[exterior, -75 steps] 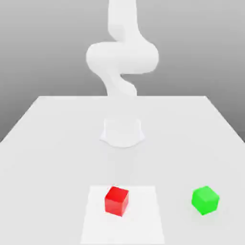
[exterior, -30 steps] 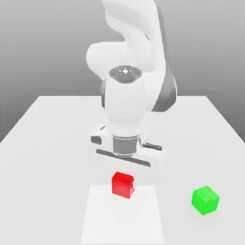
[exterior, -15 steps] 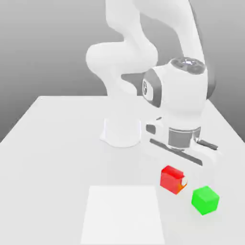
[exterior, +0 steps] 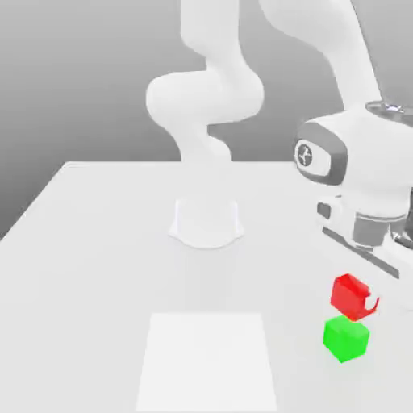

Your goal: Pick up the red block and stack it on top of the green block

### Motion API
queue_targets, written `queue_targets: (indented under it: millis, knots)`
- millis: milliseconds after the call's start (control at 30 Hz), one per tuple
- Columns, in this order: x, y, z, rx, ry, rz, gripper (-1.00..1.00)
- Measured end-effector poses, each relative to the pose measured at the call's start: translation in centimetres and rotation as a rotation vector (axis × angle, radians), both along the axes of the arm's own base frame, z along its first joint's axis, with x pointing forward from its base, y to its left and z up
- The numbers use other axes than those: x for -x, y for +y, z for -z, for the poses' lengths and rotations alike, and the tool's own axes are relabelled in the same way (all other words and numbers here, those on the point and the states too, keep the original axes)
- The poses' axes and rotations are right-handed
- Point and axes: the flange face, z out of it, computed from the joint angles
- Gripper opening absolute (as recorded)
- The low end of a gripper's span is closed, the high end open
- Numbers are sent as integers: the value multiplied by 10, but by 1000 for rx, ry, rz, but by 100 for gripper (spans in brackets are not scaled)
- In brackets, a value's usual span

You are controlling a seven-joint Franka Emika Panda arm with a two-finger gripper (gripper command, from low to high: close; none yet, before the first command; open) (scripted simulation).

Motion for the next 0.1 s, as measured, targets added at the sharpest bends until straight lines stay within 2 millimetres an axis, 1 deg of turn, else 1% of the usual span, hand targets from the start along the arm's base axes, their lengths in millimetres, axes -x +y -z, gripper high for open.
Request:
queue_targets:
  millis: [100]
  knots:
    - [0,0,0,0,0,0,100]
